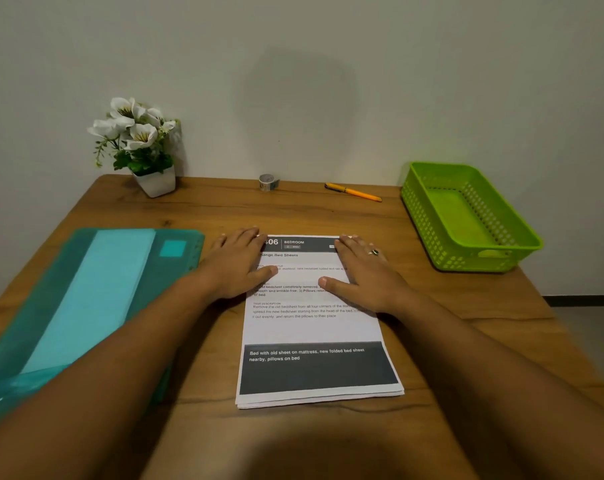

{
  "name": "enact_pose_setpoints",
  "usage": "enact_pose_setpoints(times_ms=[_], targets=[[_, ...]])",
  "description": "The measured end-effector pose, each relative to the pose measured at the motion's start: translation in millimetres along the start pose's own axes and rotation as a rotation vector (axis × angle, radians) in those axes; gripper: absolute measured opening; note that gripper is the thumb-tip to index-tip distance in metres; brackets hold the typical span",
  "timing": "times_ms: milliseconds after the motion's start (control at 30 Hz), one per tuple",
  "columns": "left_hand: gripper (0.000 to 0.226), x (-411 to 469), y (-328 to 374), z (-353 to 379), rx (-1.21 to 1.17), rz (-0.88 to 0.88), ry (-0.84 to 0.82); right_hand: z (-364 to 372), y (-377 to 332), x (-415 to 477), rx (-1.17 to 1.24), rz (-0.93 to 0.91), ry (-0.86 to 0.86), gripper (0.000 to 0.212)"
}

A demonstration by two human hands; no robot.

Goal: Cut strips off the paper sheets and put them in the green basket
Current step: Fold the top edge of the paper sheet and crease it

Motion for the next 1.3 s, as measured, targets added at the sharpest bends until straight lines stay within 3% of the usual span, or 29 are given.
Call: enact_pose_setpoints(times_ms=[100,233,500,700,967,1133,1200,1300], targets=[[0.092,5,-2,-11,-0.054,0.013,0.024,-22,5,4,0.185,0.118,0.060,0.099],[0.098,8,-1,-23,-0.092,0.024,0.030,-36,18,13,0.206,0.189,0.060,0.104],[0.098,-2,5,-30,-0.038,0.043,0.200,-40,22,19,0.271,0.198,0.127,0.103],[0.096,-7,8,-33,-0.104,0.043,0.307,-38,23,24,0.476,0.230,0.132,0.107],[0.071,-13,11,-46,-0.318,-0.025,0.431,-54,20,25,0.704,0.246,0.329,0.085],[0.024,-11,19,-55,-0.221,0.045,0.428,-67,-2,24,0.387,0.060,0.212,0.047],[0.019,-9,25,-56,-0.216,0.062,0.400,-71,-17,25,0.188,-0.026,0.173,0.029],[0.022,-6,37,-59,-0.199,0.077,0.367,-73,-41,28,-0.076,-0.119,0.143,0.024]])
Point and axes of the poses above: each hand's wrist, its own x-axis towards the middle knuckle, its own z-axis out of the palm, y = z × x, the point moved 5 cm from there along x, towards the middle knuckle, and after that the axes turned 3 degrees about x, right-handed, at the moved point
